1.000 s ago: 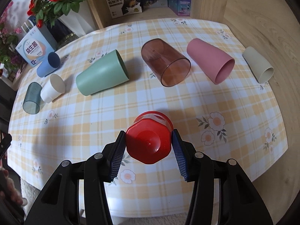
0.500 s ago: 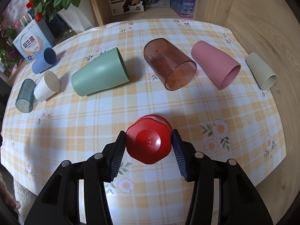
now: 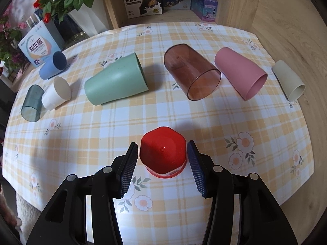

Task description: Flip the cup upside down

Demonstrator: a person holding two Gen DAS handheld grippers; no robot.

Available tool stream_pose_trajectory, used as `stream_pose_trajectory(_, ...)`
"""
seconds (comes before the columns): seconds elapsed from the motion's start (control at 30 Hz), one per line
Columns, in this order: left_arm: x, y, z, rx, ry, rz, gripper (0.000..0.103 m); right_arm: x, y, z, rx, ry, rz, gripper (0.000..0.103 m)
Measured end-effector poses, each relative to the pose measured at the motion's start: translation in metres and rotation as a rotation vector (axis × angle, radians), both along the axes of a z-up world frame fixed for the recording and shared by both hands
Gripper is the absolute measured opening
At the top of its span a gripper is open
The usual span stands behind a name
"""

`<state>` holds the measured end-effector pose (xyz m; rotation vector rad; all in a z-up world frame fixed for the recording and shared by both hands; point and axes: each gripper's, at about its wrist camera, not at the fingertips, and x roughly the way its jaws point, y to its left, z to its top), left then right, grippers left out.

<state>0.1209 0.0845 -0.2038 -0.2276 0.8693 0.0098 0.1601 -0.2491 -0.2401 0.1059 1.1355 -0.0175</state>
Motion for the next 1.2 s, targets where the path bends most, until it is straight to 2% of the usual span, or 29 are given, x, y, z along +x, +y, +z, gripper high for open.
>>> stream_pose_trajectory(0.1,-0.002,-0.004,0.008,0.009,-0.018,-0.009,0.097,-0.002,-0.001,0.006,0.01,-0.012,0.002,0.05)
stream_pose_trajectory(0.27,-0.006,-0.013,0.024,0.027,-0.056,-0.029,0.097,-0.008,-0.002,0.023,0.036,-0.054,0.017,0.06)
stream_pose_trajectory(0.33,-0.009,-0.016,0.031,0.034,-0.073,-0.038,0.097,-0.013,-0.002,0.032,0.042,-0.077,0.025,0.07)
stream_pose_trajectory(0.4,-0.012,-0.02,0.038,0.043,-0.089,-0.046,0.097,-0.019,-0.003,0.042,0.063,-0.105,0.025,0.073)
stream_pose_trajectory(0.5,-0.016,-0.025,0.051,0.06,-0.116,-0.057,0.097,-0.027,-0.004,0.058,0.094,-0.147,0.029,0.089)
stream_pose_trajectory(0.67,-0.026,-0.039,0.084,0.109,-0.184,-0.091,0.097,-0.047,0.002,0.099,0.078,-0.261,0.048,0.089)
stream_pose_trajectory(0.9,-0.045,-0.051,0.131,0.116,-0.282,-0.122,0.097,-0.078,0.01,0.164,0.074,-0.418,0.072,0.089)
stream_pose_trajectory(1.1,-0.064,-0.058,0.168,0.119,-0.35,-0.145,0.097,-0.102,0.014,0.206,0.075,-0.498,0.07,0.089)
stream_pose_trajectory(1.2,-0.075,-0.061,0.187,0.143,-0.394,-0.136,0.097,-0.117,0.017,0.225,0.027,-0.542,0.053,0.089)
